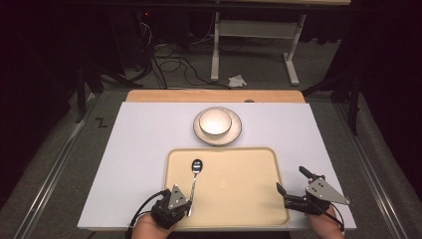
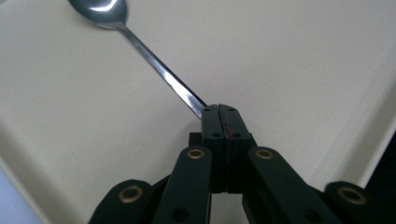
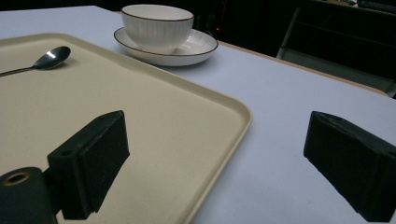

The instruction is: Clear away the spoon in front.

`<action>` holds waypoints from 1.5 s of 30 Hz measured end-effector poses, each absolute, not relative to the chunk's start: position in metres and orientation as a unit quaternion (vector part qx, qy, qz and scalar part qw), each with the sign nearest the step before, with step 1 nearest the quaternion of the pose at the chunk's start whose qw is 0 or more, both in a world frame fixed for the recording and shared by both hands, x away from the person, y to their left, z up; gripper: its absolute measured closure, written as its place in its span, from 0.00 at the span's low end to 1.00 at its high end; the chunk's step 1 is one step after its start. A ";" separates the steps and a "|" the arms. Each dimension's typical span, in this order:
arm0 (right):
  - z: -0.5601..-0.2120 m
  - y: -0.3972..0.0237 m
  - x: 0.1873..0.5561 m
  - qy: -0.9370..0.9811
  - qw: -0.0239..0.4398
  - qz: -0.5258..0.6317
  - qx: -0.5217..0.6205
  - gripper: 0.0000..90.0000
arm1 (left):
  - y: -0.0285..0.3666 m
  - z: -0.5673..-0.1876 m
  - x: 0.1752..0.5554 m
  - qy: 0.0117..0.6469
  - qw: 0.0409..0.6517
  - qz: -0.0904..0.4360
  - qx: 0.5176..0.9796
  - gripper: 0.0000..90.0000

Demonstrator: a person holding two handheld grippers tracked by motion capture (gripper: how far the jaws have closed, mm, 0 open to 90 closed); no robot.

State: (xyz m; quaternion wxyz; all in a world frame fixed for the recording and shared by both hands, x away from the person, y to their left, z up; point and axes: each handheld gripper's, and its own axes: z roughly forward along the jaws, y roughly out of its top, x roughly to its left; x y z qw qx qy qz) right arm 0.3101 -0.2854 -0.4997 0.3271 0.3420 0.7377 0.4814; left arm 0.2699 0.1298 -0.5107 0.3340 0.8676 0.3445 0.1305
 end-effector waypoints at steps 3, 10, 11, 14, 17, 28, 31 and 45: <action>-0.500 -0.285 0.311 0.740 0.327 0.479 0.341 0.08 | 0.126 -0.511 0.270 0.342 0.338 0.126 0.868 1.00; -0.501 -0.286 0.310 0.740 0.325 0.479 0.343 0.08 | 0.114 -0.511 0.269 0.329 0.341 0.126 0.872 1.00; -0.501 -0.286 0.310 0.739 0.324 0.479 0.345 0.08 | 0.113 -0.511 0.269 0.328 0.341 0.127 0.872 1.00; -0.501 -0.286 0.310 0.738 0.325 0.480 0.345 0.08 | 0.116 -0.511 0.269 0.331 0.339 0.131 0.871 0.99; -0.500 -0.287 0.310 0.737 0.325 0.482 0.345 0.08 | 0.126 -0.507 0.272 0.345 0.351 0.137 0.860 0.92; -0.499 -0.287 0.310 0.737 0.327 0.482 0.343 0.08 | 0.206 -0.492 0.287 0.400 0.423 0.209 0.786 0.51; -0.499 -0.288 0.310 0.735 0.327 0.483 0.346 0.08 | 0.223 -0.490 0.289 0.416 0.429 0.224 0.770 0.47; -0.499 -0.288 0.310 0.736 0.327 0.482 0.345 0.08 | 0.263 -0.496 0.296 0.474 0.466 0.214 0.716 0.04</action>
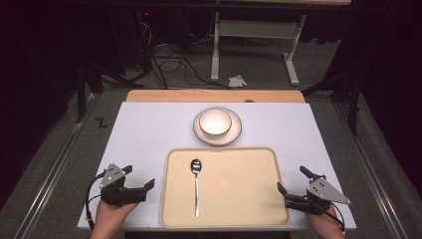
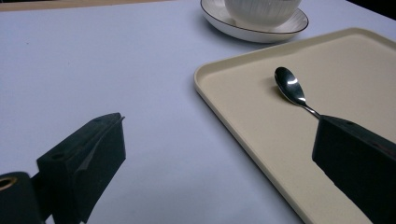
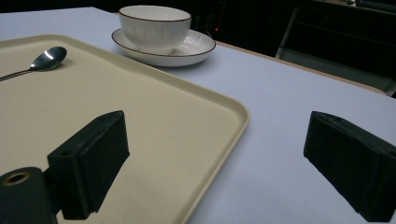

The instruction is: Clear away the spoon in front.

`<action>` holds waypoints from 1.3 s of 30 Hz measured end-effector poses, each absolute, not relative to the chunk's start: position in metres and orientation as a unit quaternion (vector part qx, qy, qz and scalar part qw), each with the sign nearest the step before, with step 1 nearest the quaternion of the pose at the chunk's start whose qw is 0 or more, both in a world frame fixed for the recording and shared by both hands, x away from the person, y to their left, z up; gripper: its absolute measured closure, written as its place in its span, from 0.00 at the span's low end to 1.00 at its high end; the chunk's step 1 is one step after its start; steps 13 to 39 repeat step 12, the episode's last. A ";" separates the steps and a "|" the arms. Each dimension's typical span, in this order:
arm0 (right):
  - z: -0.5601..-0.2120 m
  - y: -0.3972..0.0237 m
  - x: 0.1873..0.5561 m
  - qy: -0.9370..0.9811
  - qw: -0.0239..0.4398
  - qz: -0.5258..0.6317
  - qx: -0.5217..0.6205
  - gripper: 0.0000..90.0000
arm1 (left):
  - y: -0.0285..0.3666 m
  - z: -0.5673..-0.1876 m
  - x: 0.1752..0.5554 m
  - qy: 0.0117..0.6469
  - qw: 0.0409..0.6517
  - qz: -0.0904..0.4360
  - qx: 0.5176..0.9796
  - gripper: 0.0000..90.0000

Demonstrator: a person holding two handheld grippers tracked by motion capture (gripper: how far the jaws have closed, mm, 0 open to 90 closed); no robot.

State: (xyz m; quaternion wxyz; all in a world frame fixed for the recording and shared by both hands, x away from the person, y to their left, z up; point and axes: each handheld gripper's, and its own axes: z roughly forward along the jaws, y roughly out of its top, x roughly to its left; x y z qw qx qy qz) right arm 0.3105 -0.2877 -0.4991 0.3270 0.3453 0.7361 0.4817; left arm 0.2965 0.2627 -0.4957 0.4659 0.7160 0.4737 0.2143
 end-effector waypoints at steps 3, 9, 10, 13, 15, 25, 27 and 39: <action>-0.499 -0.287 0.310 0.737 0.326 0.483 0.343 0.08 | 0.261 -0.497 0.296 0.470 0.464 0.210 0.721 0.04; -0.499 -0.287 0.310 0.737 0.326 0.482 0.345 0.08 | 0.258 -0.498 0.296 0.466 0.453 0.212 0.730 0.05; -0.499 -0.287 0.311 0.737 0.326 0.483 0.344 0.08 | 0.258 -0.498 0.296 0.466 0.451 0.212 0.731 0.05; -0.499 -0.286 0.311 0.736 0.326 0.483 0.343 0.08 | 0.259 -0.498 0.296 0.466 0.450 0.213 0.732 0.05; -0.499 -0.286 0.311 0.736 0.326 0.483 0.343 0.08 | 0.259 -0.498 0.296 0.466 0.450 0.213 0.732 0.05; -0.499 -0.286 0.311 0.736 0.326 0.483 0.343 0.08 | 0.259 -0.498 0.296 0.466 0.450 0.213 0.732 0.05; -0.499 -0.286 0.311 0.736 0.326 0.483 0.343 0.08 | 0.259 -0.498 0.296 0.466 0.450 0.213 0.732 0.05; -0.499 -0.286 0.311 0.736 0.326 0.483 0.343 0.08 | 0.259 -0.498 0.296 0.466 0.450 0.213 0.732 0.05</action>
